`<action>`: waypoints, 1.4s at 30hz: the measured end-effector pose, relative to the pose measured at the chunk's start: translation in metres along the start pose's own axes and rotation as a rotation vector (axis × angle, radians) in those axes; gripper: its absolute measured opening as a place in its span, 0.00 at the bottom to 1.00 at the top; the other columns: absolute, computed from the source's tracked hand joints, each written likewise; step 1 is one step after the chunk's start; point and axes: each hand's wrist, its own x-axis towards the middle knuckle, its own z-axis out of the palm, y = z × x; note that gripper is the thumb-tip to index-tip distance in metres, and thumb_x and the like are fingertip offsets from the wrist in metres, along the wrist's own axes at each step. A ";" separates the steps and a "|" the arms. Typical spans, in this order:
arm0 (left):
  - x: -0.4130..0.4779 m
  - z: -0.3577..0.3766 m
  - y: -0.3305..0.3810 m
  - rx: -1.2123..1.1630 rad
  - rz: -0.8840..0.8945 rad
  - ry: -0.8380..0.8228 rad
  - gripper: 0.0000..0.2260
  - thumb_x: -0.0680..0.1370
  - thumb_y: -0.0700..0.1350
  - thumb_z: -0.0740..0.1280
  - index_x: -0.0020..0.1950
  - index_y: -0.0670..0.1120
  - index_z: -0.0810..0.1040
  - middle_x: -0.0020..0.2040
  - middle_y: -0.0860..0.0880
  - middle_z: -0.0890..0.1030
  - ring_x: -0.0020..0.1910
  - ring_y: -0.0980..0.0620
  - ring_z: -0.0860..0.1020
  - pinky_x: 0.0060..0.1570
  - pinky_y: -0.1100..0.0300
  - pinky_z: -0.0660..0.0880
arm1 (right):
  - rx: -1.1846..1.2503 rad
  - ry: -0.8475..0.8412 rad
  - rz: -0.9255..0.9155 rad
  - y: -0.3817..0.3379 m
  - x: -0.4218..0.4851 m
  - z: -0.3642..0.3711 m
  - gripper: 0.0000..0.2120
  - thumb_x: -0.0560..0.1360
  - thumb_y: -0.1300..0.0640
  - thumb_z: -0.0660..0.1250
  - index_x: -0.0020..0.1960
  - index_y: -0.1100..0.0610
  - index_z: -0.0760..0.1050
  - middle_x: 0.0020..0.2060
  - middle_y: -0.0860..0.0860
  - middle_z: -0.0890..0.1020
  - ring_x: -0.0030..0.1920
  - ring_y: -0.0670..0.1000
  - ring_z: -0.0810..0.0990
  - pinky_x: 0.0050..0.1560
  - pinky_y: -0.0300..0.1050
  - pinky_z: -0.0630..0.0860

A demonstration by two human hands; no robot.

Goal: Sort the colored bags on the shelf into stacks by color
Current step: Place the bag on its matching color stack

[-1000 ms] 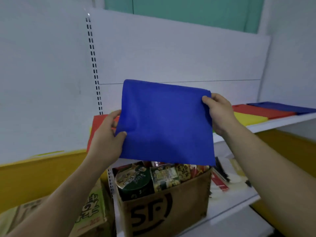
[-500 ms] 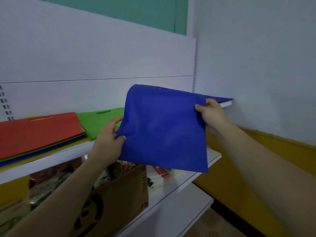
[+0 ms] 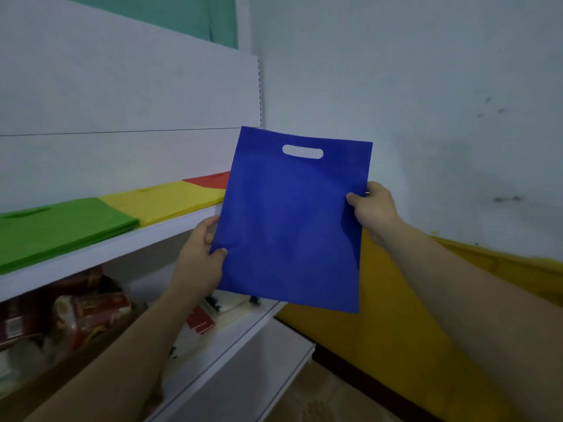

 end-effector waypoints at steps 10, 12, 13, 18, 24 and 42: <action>0.085 0.114 0.003 -0.151 0.051 -0.105 0.21 0.78 0.33 0.59 0.69 0.49 0.66 0.46 0.61 0.73 0.44 0.62 0.76 0.32 0.74 0.70 | 0.041 0.239 0.023 0.039 0.098 -0.046 0.06 0.79 0.57 0.62 0.56 0.54 0.72 0.51 0.50 0.79 0.48 0.51 0.79 0.47 0.48 0.79; 0.112 0.137 -0.002 -0.189 0.065 -0.135 0.22 0.78 0.32 0.59 0.69 0.50 0.66 0.46 0.59 0.76 0.44 0.62 0.76 0.35 0.73 0.72 | 0.024 0.267 0.009 0.045 0.125 -0.049 0.06 0.79 0.57 0.62 0.56 0.54 0.72 0.51 0.49 0.78 0.47 0.50 0.79 0.43 0.45 0.77; 0.127 0.148 -0.006 -0.205 0.069 -0.148 0.22 0.78 0.32 0.59 0.69 0.50 0.66 0.47 0.57 0.77 0.46 0.60 0.77 0.38 0.71 0.73 | 0.015 0.278 0.007 0.047 0.139 -0.050 0.06 0.79 0.57 0.61 0.57 0.54 0.71 0.51 0.49 0.78 0.47 0.49 0.78 0.42 0.44 0.76; 0.198 0.190 -0.012 -0.210 0.058 -0.158 0.24 0.78 0.33 0.60 0.70 0.53 0.66 0.46 0.56 0.75 0.44 0.60 0.76 0.36 0.67 0.71 | -0.008 0.308 0.012 0.051 0.212 -0.045 0.08 0.79 0.57 0.61 0.58 0.53 0.71 0.52 0.49 0.78 0.49 0.50 0.78 0.47 0.47 0.78; 0.260 0.222 -0.016 -0.177 0.071 -0.115 0.22 0.78 0.33 0.61 0.70 0.50 0.66 0.47 0.52 0.76 0.40 0.62 0.75 0.34 0.70 0.69 | -0.013 0.294 -0.021 0.059 0.284 -0.032 0.07 0.79 0.58 0.61 0.57 0.54 0.71 0.52 0.50 0.78 0.50 0.52 0.79 0.49 0.48 0.79; 0.356 0.282 -0.015 0.086 -0.022 0.242 0.24 0.78 0.34 0.61 0.71 0.50 0.65 0.45 0.50 0.74 0.40 0.57 0.73 0.37 0.63 0.70 | 0.101 -0.110 -0.205 0.089 0.490 0.048 0.05 0.78 0.60 0.61 0.53 0.54 0.70 0.44 0.44 0.75 0.42 0.44 0.76 0.38 0.37 0.74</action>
